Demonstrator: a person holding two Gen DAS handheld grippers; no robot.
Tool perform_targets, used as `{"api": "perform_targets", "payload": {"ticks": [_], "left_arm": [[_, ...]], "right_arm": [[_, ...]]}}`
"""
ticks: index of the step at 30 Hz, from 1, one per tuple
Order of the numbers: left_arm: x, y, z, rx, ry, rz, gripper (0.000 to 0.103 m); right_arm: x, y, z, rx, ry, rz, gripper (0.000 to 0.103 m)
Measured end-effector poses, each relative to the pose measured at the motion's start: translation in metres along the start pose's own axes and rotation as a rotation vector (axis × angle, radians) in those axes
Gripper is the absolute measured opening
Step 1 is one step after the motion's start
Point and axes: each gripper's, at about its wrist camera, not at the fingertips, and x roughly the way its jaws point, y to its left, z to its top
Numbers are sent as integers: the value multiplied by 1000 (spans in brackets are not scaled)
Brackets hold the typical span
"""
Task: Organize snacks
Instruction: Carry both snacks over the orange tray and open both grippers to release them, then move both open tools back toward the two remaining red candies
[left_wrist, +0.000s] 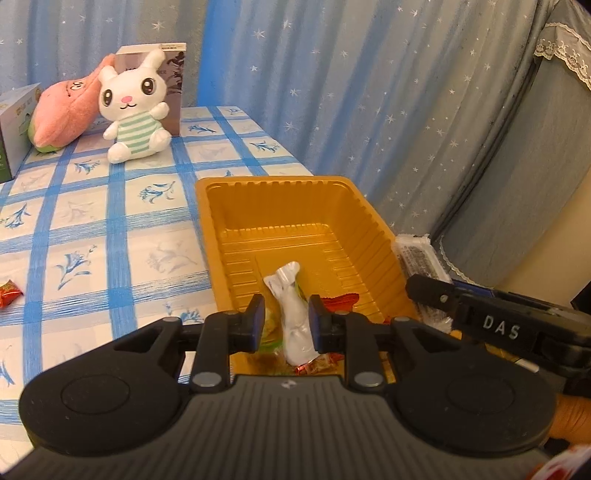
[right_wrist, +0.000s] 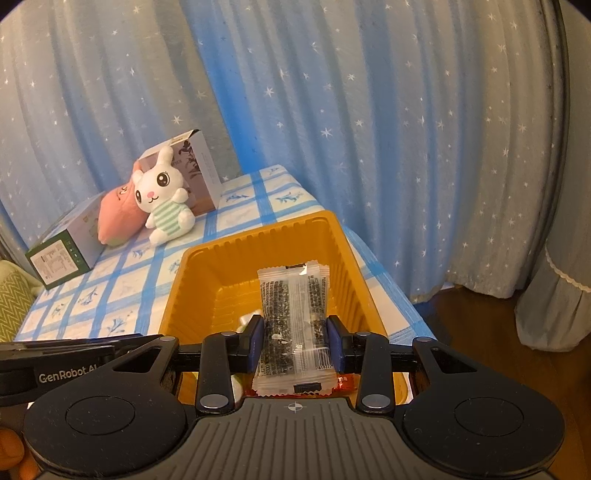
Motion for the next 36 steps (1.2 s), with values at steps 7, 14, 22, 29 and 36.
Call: {"api": "perform_targets", "payload": {"ticks": [7, 14, 22, 29, 36], "left_arm": [[-18, 18, -12, -40, -11, 44, 24], [-32, 30, -15, -61, -31, 63, 26], [-35, 36, -16, -78, -40, 62, 29], [-37, 44, -22, -88, -30, 71, 35], [-49, 52, -28, -81, -37, 95, 41]], "right_arm": [[-1, 1, -1, 7, -1, 7, 37], [0, 4, 2, -4, -5, 6, 37], [8, 11, 6, -14, 1, 11, 37], [22, 14, 6, 10, 2, 63, 40], [13, 6, 3, 64, 10, 41, 65]]}}
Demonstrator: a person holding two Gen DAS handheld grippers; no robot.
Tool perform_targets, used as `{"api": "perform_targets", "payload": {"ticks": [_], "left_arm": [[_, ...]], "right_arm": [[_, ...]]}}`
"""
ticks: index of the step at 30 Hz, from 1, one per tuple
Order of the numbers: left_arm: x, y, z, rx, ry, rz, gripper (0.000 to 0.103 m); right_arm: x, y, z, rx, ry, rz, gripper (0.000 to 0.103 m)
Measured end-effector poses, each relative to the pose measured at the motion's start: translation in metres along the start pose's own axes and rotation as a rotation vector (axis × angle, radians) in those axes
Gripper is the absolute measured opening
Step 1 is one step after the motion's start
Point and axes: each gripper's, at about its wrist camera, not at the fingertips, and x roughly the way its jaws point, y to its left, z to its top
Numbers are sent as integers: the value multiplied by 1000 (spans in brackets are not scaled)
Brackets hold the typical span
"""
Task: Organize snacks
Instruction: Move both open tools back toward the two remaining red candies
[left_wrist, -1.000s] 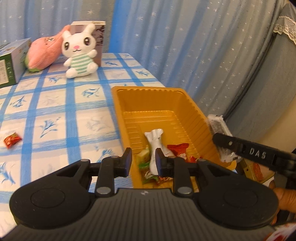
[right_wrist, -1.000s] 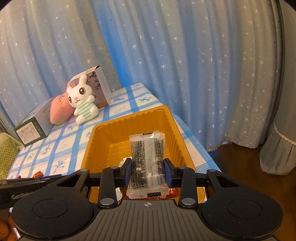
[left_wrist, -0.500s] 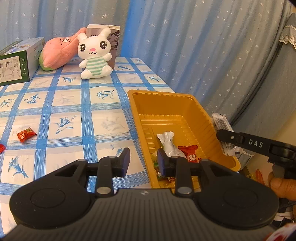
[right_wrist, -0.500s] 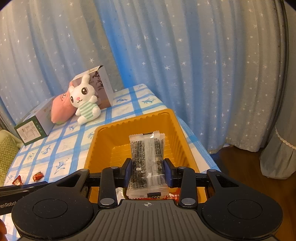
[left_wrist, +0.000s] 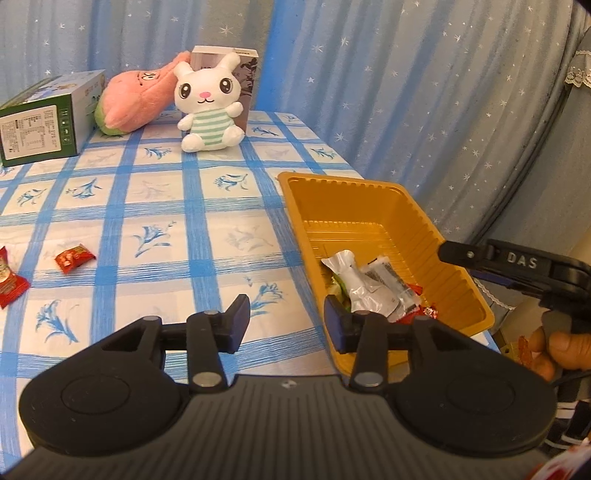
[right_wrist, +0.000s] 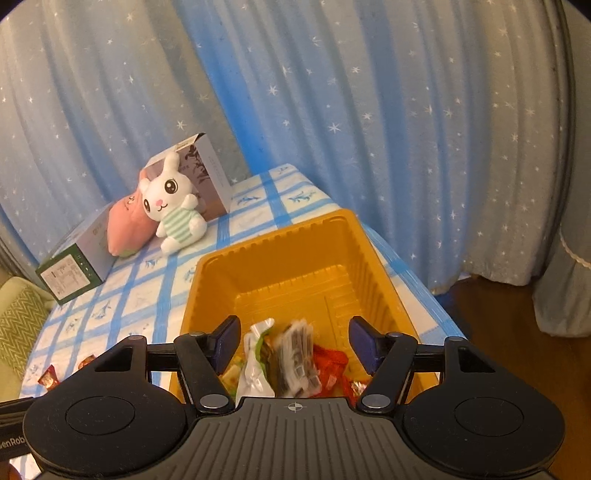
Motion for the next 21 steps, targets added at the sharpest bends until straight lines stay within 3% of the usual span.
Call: {"api": "perform_targets", "payload": {"ticks": [7, 18, 21], "left_arm": [[-20, 10, -10, -6, -3, 18, 48], [-63, 34, -24, -31, -32, 53, 60], [-73, 42, -29, -45, -34, 63, 68]], "right_arm": [[-24, 8, -21, 26, 32, -8, 65], [-45, 56, -61, -46, 105, 19, 65], [-46, 73, -69, -84, 122, 32, 65]]}}
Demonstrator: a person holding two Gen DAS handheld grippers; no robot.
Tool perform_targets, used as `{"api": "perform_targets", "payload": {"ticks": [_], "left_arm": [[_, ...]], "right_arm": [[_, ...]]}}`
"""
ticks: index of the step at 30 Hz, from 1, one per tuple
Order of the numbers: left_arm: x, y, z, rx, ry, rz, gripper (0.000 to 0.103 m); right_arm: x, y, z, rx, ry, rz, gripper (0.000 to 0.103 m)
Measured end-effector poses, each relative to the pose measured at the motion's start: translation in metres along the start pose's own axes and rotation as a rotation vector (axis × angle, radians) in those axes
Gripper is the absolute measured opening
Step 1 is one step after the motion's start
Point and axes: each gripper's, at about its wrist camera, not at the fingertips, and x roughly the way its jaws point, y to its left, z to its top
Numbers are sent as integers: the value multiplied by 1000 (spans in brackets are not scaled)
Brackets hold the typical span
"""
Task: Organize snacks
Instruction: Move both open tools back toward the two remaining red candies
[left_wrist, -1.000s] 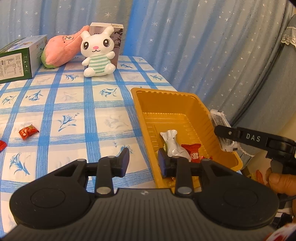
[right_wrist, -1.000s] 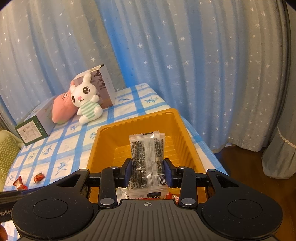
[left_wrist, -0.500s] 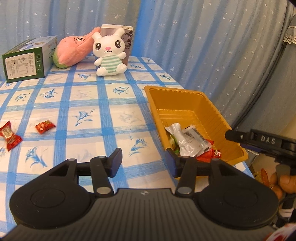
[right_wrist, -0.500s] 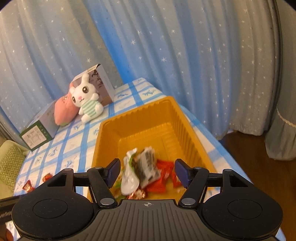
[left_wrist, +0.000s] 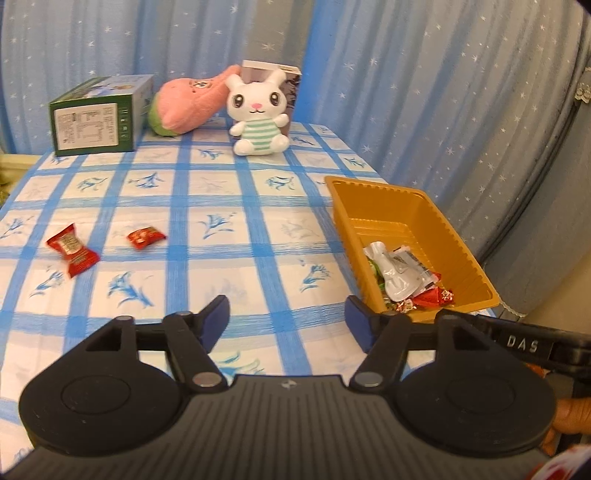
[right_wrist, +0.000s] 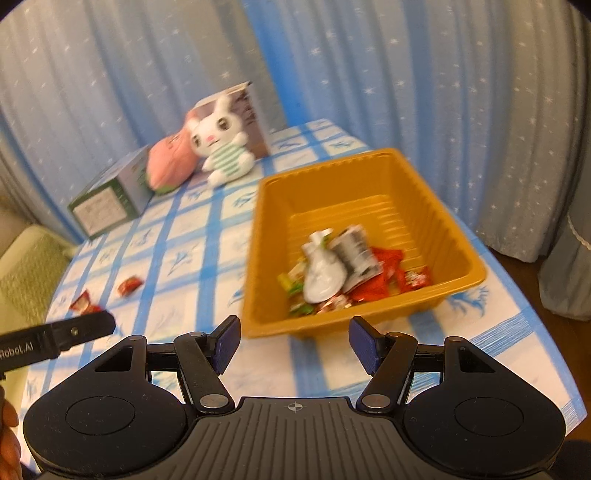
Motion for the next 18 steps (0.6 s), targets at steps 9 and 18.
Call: {"api": "perform_targets", "payload": {"ticks": [9, 18], "left_arm": [[-23, 27, -9, -23, -15, 43, 74], [-36, 50, -18, -52, -30, 77, 82]], "right_arm": [[3, 38, -13, -95, 35, 24, 65], [10, 63, -24, -149, 74, 41, 65]]}}
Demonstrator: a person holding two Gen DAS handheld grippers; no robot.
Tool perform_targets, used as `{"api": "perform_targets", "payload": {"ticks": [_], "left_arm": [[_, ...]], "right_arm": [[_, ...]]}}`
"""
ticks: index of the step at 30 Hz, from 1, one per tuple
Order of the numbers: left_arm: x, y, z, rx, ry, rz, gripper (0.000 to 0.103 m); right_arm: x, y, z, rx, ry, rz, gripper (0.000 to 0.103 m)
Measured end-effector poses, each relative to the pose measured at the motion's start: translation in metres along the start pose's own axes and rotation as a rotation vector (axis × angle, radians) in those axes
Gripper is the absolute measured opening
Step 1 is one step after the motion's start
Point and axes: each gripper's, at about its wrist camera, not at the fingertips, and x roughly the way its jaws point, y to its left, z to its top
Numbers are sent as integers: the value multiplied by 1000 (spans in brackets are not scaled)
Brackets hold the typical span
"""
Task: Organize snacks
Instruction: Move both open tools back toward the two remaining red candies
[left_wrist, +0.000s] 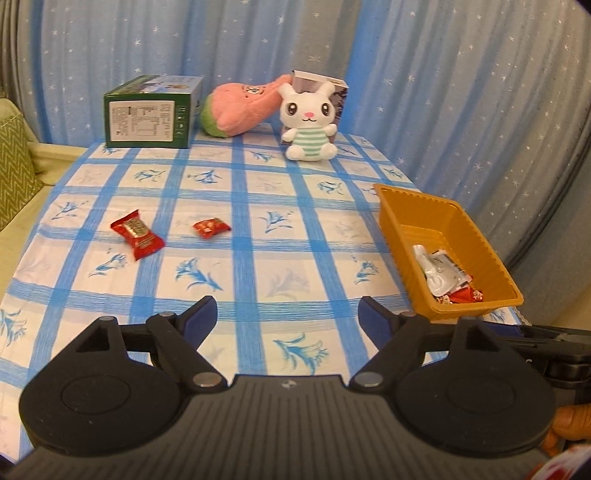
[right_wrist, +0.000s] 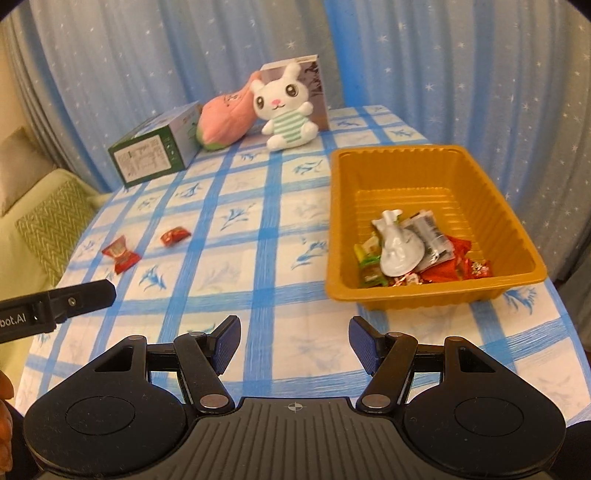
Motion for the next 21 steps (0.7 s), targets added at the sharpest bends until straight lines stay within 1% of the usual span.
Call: {"api": "perform_targets", "payload": {"ticks": [9, 21], "left_arm": [[-4, 25, -3, -14, -11, 48, 83], [3, 81, 10, -83, -23, 131, 83]], "right_arm": [[11, 14, -4, -27, 24, 14, 65], [32, 43, 3, -78, 12, 58, 65]]}}
